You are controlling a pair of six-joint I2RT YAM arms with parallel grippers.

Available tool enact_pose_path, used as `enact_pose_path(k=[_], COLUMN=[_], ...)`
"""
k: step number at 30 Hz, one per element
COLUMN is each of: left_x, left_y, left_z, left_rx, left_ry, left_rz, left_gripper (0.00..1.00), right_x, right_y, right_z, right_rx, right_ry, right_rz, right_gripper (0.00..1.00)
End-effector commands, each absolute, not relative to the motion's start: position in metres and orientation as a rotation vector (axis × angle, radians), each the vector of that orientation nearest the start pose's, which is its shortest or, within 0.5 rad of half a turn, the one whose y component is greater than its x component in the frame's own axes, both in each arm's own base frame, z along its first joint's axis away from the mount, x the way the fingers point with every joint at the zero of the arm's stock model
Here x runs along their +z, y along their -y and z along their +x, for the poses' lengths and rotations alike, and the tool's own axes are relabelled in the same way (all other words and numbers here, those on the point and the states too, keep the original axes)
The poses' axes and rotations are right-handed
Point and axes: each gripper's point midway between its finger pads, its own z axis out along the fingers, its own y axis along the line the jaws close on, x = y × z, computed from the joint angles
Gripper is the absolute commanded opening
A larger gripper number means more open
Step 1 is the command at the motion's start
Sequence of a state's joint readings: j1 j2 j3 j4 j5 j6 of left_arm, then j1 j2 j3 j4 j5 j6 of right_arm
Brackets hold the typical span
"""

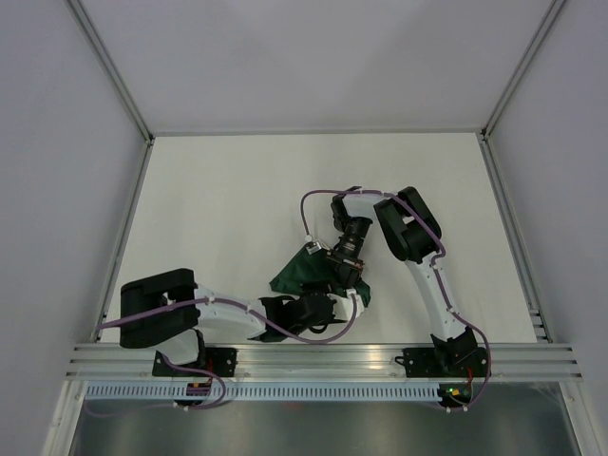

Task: Fold the napkin, place the utensils inside, and roll it up
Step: Roll the napkin with the utensil

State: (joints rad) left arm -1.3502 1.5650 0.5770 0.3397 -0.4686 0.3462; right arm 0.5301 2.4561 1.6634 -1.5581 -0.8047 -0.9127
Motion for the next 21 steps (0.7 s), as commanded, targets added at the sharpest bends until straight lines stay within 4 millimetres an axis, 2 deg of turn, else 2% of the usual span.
enact_pose_path(k=[1, 6, 8, 10, 13, 15, 18, 19, 21], left_x=[0.035, 0.016, 0.013, 0.008, 0.002, -0.001, -0.004, -0.003, -0.003], left_y=[0.335, 0.331, 0.332, 0.329, 0.328, 0.330, 0.330, 0.332, 0.333], left_z=[0.174, 0.170, 0.168, 0.170, 0.168, 0.165, 0.164, 0.163, 0.160], left_rx=[-0.078, -0.110, -0.143, -0.148, -0.183, -0.226, -0.292, -0.328, -0.375], left_ry=[-1.614, -1.696, -1.729, -1.768, -1.815, -1.838, -1.885, -1.897, -1.916], left_rz=[1.434, 1.496, 1.509, 1.516, 1.536, 1.551, 1.557, 1.561, 1.557], left_gripper=[0.69, 0.63, 0.55, 0.41, 0.27, 0.15, 0.03, 0.02, 0.02], right_x=[-0.058, -0.056, -0.054, -0.052, -0.046, -0.040, -0.028, -0.018, -0.006], right_y=[-0.207, -0.207, -0.206, -0.205, -0.207, -0.209, -0.213, -0.216, -0.218], right_z=[0.214, 0.216, 0.217, 0.217, 0.218, 0.219, 0.225, 0.229, 0.236], right_rx=[-0.970, -0.985, -0.996, -1.012, -1.042, -1.070, -1.106, -1.122, -1.177], right_ry=[2.014, 2.017, 2.016, 2.008, 2.020, 2.036, 2.081, 2.103, 2.147], right_rz=[1.561, 1.561, 1.559, 1.564, 1.575, 1.591, 1.624, 1.650, 1.650], right_gripper=[0.12, 0.12, 0.12, 0.13, 0.20, 0.28, 0.40, 0.45, 0.50])
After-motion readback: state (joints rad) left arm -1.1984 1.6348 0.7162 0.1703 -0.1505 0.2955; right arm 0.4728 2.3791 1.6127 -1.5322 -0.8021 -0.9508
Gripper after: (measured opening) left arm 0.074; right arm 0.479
